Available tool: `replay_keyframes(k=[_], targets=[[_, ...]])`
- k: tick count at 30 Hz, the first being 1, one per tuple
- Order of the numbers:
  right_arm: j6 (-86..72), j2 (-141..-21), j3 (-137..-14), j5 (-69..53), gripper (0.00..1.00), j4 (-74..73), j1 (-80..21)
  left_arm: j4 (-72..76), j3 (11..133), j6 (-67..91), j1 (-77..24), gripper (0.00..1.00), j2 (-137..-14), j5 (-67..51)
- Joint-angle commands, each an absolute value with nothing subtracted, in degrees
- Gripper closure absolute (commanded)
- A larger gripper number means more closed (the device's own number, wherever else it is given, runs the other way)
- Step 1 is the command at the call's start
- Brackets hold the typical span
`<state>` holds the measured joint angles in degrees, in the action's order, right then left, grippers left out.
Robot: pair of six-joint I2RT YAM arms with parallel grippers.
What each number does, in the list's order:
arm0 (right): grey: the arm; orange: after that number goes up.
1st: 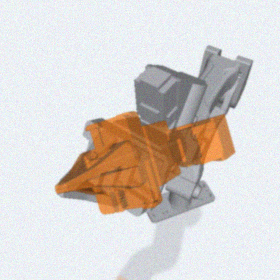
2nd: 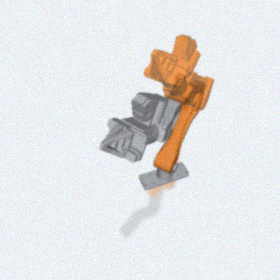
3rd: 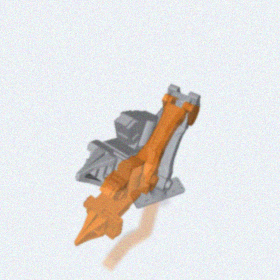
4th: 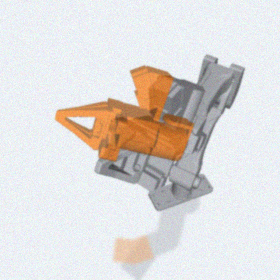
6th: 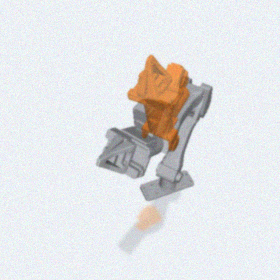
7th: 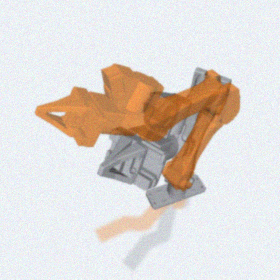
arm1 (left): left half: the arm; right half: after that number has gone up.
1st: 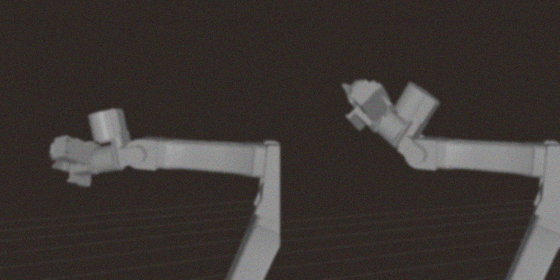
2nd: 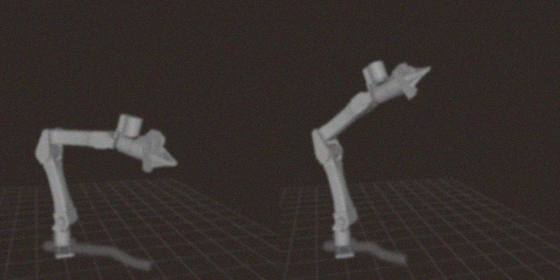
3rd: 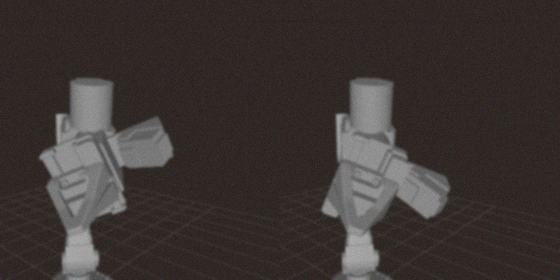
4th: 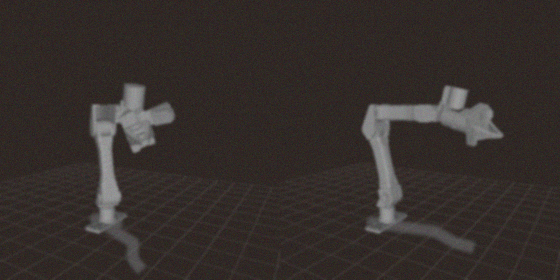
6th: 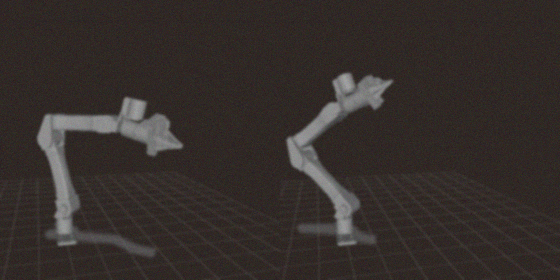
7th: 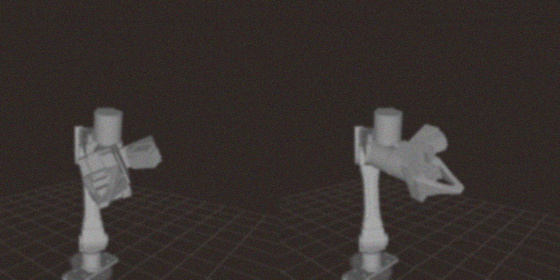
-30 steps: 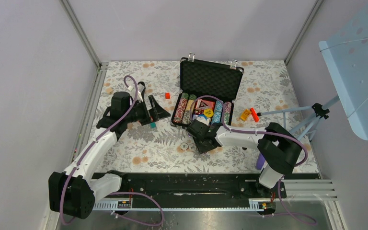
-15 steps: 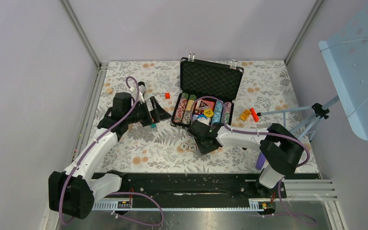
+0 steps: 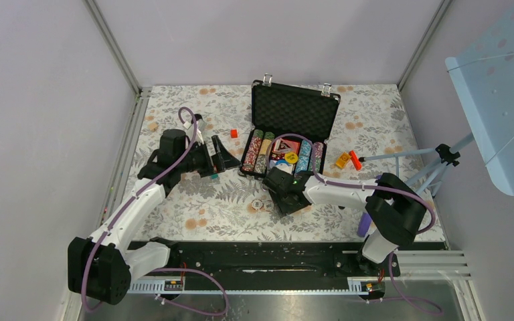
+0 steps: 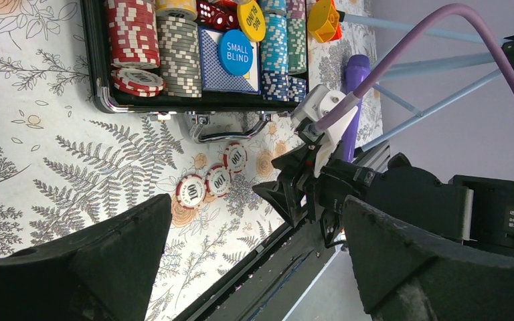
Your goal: Pack up texas hold em set
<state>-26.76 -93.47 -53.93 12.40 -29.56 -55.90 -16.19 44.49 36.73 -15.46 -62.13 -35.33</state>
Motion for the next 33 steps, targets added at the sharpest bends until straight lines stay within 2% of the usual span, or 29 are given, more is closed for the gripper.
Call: replay_keyframes(k=[1,6,11,17,26,33], targets=[[-26.56,-92.53,-56.32,13.48,0.40,-30.90,-55.77,-14.56,45.59,36.27,-15.56,0.03,-62.34,-34.12],[-28.27,-94.30,-58.40,14.99,0.32,-32.03,-55.68,-16.95,46.48,34.38,-15.56,0.02,-62.31,-32.84],[-30.75,-96.97,-61.60,16.00,0.28,-32.81,-55.64,-17.36,46.34,33.93,-15.55,0.02,-62.06,-32.68],[-35.12,-99.49,-63.19,16.83,0.27,-32.65,-54.58,-17.40,46.23,33.80,-15.55,0.02,-61.80,-32.78],[-42.19,-99.40,-62.34,16.34,0.32,-28.71,-52.74,-17.40,46.21,33.75,-15.56,0.02,-61.49,-32.93],[-44.08,-100.95,-63.54,15.92,0.30,-28.52,-51.99,-17.40,46.19,33.77,-15.55,0.02,-61.44,-32.94]])
